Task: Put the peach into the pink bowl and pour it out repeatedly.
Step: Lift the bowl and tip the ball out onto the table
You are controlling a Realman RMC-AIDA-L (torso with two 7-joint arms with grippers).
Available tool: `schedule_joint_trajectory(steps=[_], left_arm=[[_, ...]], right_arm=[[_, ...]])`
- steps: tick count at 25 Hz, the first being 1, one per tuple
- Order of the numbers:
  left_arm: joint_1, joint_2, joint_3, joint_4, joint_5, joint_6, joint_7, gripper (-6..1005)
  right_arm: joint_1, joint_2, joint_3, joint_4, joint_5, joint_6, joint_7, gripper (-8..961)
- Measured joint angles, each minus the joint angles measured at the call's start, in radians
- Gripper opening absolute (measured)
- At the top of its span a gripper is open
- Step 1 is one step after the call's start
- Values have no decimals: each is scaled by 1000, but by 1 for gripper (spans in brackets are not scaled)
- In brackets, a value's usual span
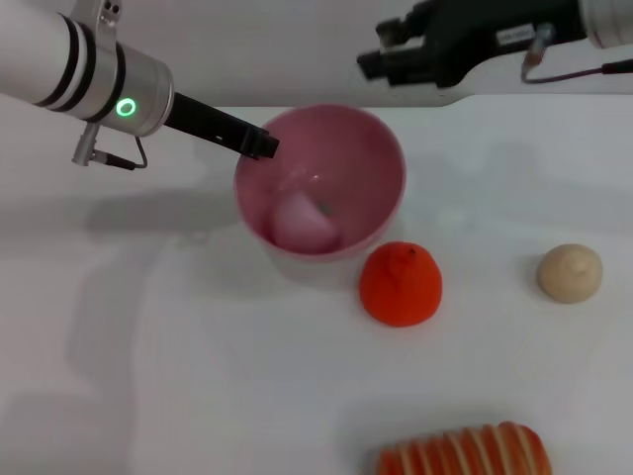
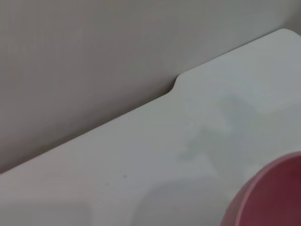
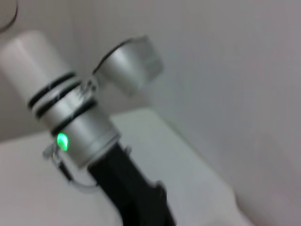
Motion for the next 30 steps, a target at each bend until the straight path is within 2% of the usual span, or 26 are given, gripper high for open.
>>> schedule_joint_trajectory(steps=[3, 7, 10, 13, 15, 16, 17, 18, 19, 22, 23, 24, 26, 27, 30], left_arm=[[4, 0, 7, 4, -1, -22, 16, 48], [8, 0, 14, 8, -13, -51, 48, 47], [23, -2, 66, 4, -93, -131, 126, 47], [57, -2, 150, 10, -209, -242, 211, 47], [67, -2, 173, 11, -242, -268, 238, 47], [85, -4, 216, 12, -322, -326, 298, 47], [85, -4, 216, 12, -322, -326, 298, 47], [117, -6, 291, 12, -467, -426, 407, 47], [137, -7, 336, 13, -557, -481, 478, 47], [179, -8, 431, 13, -765, -580, 642, 47], [179, -8, 431, 13, -765, -580, 642, 47], [210, -10, 515, 14, -913, -655, 783, 47], [218, -11, 537, 16, -951, -677, 822, 47], [252, -12, 601, 27, -1069, -740, 942, 47], [271, -13, 620, 34, -1126, -752, 1006, 47]], right_arm=[[-79, 2, 51, 7, 158, 61, -107, 417], [-205, 0, 125, 94, 402, 119, -315, 417], [-301, 1, 195, 244, 636, 130, -541, 417], [-382, -2, 239, 448, 889, 98, -801, 417], [-421, -3, 269, 546, 1002, 55, -943, 418], [-439, -3, 285, 589, 1042, 32, -1007, 418], [-455, -2, 306, 630, 1073, 12, -1054, 418], [-469, -1, 326, 666, 1097, -8, -1085, 418], [-481, -1, 345, 692, 1110, -22, -1103, 418], [-514, -1, 409, 758, 1126, -63, -1147, 418], [-524, 1, 434, 776, 1128, -75, -1162, 418], [-533, 2, 462, 793, 1131, -87, -1178, 418], [-544, 3, 526, 831, 1134, -112, -1200, 418], [-549, 1, 549, 845, 1134, -121, -1204, 418], [-565, 0, 605, 868, 1134, -139, -1206, 418]])
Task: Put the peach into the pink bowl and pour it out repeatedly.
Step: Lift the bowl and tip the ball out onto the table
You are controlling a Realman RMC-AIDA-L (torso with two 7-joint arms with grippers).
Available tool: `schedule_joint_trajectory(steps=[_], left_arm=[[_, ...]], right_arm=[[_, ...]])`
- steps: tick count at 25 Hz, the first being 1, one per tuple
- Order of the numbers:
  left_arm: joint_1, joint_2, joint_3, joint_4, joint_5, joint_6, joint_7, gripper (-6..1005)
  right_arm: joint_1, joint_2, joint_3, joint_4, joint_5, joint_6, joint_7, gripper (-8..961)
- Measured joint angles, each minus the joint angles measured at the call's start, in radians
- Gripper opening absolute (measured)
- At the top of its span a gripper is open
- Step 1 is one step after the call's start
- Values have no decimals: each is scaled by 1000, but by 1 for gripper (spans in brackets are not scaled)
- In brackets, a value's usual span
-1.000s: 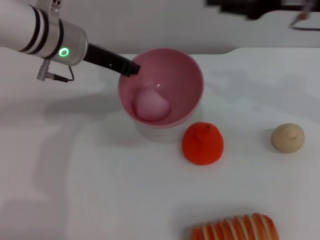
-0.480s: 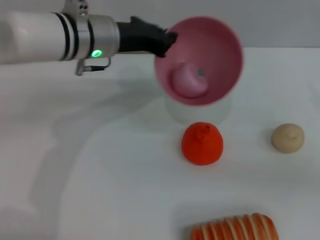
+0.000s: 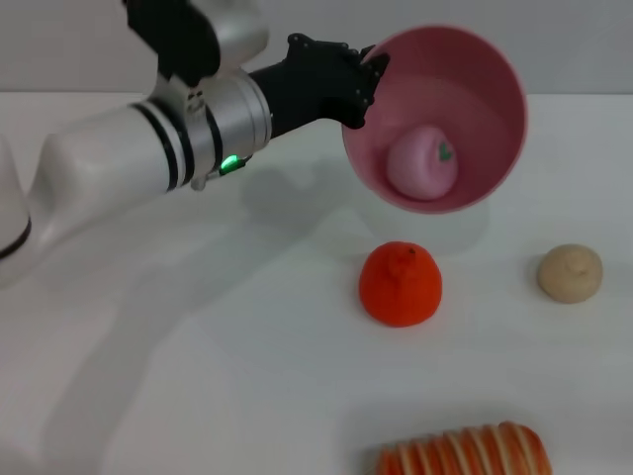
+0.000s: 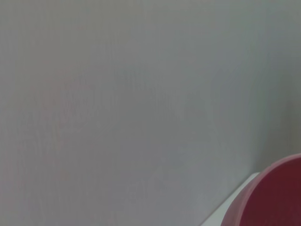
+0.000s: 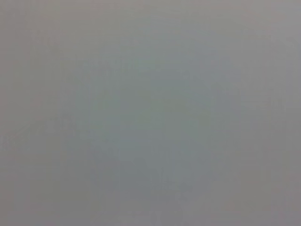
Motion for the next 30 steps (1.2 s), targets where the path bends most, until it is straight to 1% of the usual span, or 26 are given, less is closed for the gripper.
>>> schedule_joint_trajectory(steps=[2, 4, 6, 8, 9, 12, 15, 18, 21, 26, 30], left_arm=[[59, -3, 42, 11, -216, 2, 236, 47], [90, -3, 58, 13, -337, 24, 368, 47], [125, -3, 73, 2, -485, 77, 538, 47], [142, -2, 84, -17, -582, 128, 638, 47], [151, -2, 94, -36, -654, 176, 712, 47], [161, -2, 121, -122, -808, 338, 895, 47], [160, -2, 172, -199, -945, 448, 1027, 47], [156, -3, 233, -237, -1037, 483, 1130, 47], [157, -3, 276, -243, -1083, 486, 1204, 47], [161, -3, 312, -246, -1147, 500, 1280, 47], [173, -4, 332, -256, -1155, 571, 1314, 48]], right_arm=[[-10, 1, 15, 3, 0, -3, 0, 418], [-16, 1, 18, 5, 0, -3, -1, 417], [-18, 0, 18, 7, -2, -2, -1, 417], [-18, 0, 18, 10, -5, 1, -1, 417], [-18, -1, 18, 14, -6, 3, -4, 417], [-15, -2, 19, 30, -7, 6, -20, 417], [-12, -3, 19, 39, -8, 12, -24, 417], [-11, -3, 18, 40, -10, 17, -24, 418], [-11, -3, 18, 41, -10, 17, -24, 418], [-8, -4, 12, 41, -11, 27, -25, 418], [-5, -4, 9, 42, -11, 37, -25, 418]])
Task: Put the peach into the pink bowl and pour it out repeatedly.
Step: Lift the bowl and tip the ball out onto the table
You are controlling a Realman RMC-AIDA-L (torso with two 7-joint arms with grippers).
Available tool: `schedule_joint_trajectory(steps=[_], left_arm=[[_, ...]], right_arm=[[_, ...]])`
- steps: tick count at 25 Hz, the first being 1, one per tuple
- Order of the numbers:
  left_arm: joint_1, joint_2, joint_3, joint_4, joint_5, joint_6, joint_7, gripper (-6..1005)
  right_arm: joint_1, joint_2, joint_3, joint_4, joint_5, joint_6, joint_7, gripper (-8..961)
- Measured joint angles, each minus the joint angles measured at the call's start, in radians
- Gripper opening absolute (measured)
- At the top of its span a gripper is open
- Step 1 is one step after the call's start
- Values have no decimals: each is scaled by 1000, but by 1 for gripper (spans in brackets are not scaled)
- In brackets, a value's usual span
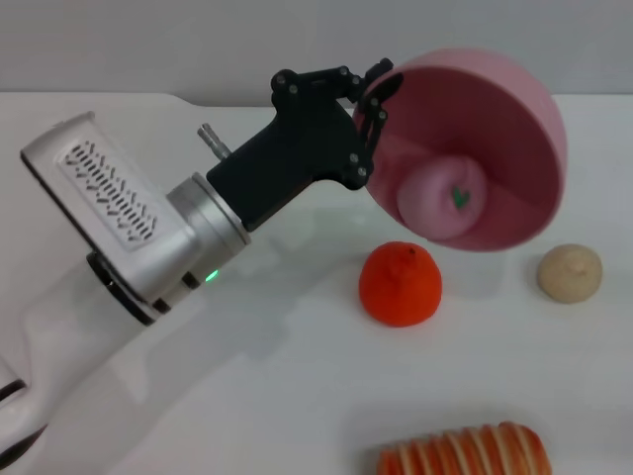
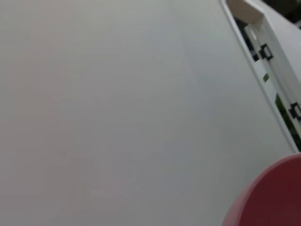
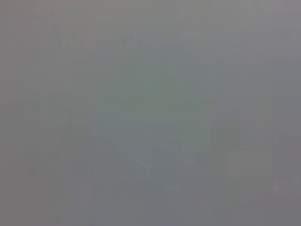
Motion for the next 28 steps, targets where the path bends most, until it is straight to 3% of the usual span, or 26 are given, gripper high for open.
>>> schedule_joint_trajectory(steps=[28], left_arm=[[6, -2, 48, -25, -114, 86, 102, 47]], right_arm=[[20, 0, 1, 15, 0, 15, -1, 417]])
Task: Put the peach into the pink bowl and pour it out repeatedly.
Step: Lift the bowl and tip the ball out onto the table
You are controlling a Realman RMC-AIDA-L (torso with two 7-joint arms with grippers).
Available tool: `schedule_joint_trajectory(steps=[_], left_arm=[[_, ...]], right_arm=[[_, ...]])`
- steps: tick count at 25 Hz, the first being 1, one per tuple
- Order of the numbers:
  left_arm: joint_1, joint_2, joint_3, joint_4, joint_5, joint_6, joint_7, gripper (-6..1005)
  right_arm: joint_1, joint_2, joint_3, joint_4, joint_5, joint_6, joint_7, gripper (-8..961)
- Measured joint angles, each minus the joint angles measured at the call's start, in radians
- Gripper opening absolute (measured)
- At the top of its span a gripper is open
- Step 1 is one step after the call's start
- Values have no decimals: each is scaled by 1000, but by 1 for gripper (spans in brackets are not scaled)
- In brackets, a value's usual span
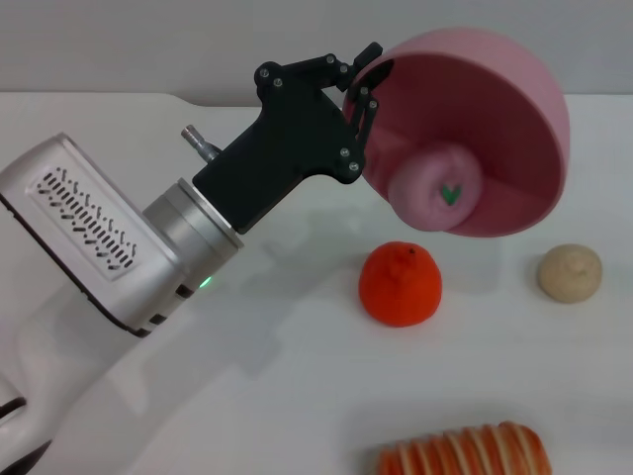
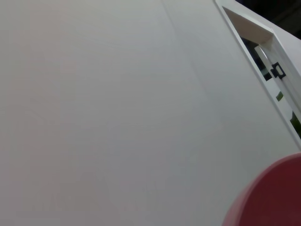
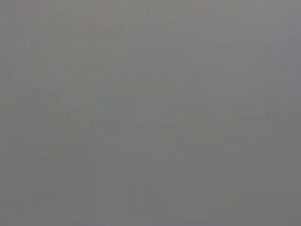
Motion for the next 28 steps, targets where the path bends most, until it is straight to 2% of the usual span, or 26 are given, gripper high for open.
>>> schedule_joint_trajectory(steps=[28], left_arm=[[2, 0, 38, 0, -55, 65, 57, 48]], right_arm=[[7, 0, -1, 0, -2, 30, -8, 418]])
